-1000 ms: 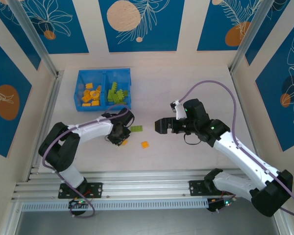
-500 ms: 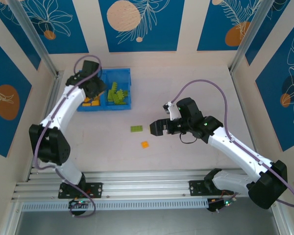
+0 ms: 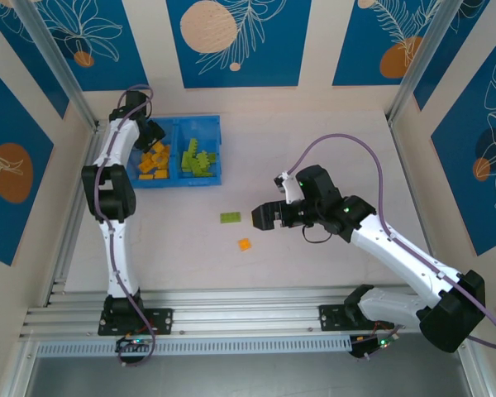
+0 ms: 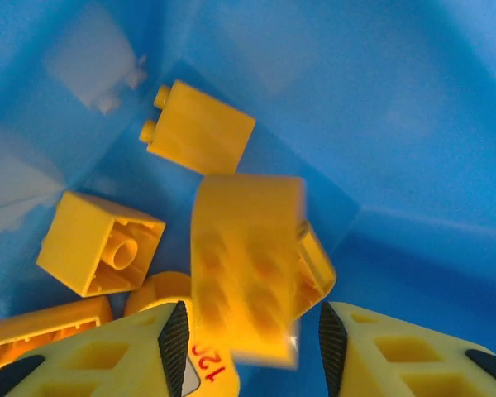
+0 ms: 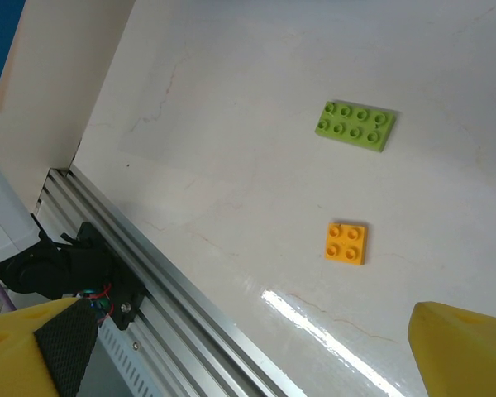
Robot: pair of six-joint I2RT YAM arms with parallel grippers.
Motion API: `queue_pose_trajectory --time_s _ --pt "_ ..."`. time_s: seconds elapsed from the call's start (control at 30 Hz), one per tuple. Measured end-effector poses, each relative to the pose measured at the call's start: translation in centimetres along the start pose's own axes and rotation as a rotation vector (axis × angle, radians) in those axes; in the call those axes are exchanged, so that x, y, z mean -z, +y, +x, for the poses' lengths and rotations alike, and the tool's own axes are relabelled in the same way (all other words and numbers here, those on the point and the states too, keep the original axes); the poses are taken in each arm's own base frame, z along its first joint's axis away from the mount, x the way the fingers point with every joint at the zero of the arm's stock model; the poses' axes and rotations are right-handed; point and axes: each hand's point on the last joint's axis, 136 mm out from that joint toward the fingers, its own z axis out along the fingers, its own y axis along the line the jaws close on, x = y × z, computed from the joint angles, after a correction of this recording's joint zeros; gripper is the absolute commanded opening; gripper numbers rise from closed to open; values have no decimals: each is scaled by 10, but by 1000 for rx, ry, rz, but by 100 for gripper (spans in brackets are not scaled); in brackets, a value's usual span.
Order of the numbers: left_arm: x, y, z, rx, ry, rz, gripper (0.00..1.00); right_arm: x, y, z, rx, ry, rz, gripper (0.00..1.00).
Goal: Sort the legos into containers by color
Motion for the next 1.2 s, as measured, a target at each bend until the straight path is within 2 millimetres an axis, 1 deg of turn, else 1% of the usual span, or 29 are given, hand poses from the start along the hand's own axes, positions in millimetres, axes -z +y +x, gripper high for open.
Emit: queue_pose_trajectory --time_s 0.07,0.13,0.2,0.3,0.37,0.4,0.47,0.5,0.53,0.57,0.6,0.67,0.8,0.87,0.97,1.07,1.1,1.13,1.2 --pt "10 -5 2 -4 -8 31 51 0 -2 -1 -5 -5 13 98" --pt "28 -7 9 -2 -14 54 50 0 -4 -1 -6 -9 24 98" --pt "56 -6 20 -1 -35 83 49 -2 -6 -2 -6 -16 44 98" --pt "117 -8 40 -11 -104 164 47 -10 -12 -2 2 -13 90 98" --pt "168 -14 61 -55 -171 236 47 -21 -17 -2 8 4 129 98" --pt "190 -18 72 -86 -200 267 46 -26 -18 -2 16 12 143 98" --pt "241 -28 106 -199 -271 352 46 -41 -21 -2 55 36 171 98" --pt "259 -30 120 -249 -293 387 46 -48 -21 -2 77 46 178 98" --pt "278 -32 140 -320 -309 438 45 -57 -21 -2 106 60 183 98" --pt "291 -30 157 -382 -318 479 46 -66 -22 -3 139 79 188 98" --pt "301 -24 171 -436 -322 512 46 -74 -23 -3 166 97 193 97" --pt "312 -6 192 -534 -328 548 50 -94 -26 -8 230 138 204 95" --pt "325 21 229 -731 -305 603 58 -136 -37 -19 368 208 236 93" --pt "330 34 244 -816 -296 620 62 -159 -50 -20 446 259 262 91" --pt "331 48 262 -903 -274 641 72 -192 -69 -19 540 343 301 89" --pt "327 54 272 -949 -241 642 81 -219 -86 -12 611 422 323 88" --pt "324 55 273 -956 -230 632 83 -224 -89 -8 628 448 325 86" --pt "320 56 274 -960 -218 623 85 -227 -92 -7 649 465 336 81" --pt "315 58 274 -961 -206 606 87 -226 -87 -12 684 469 330 68"
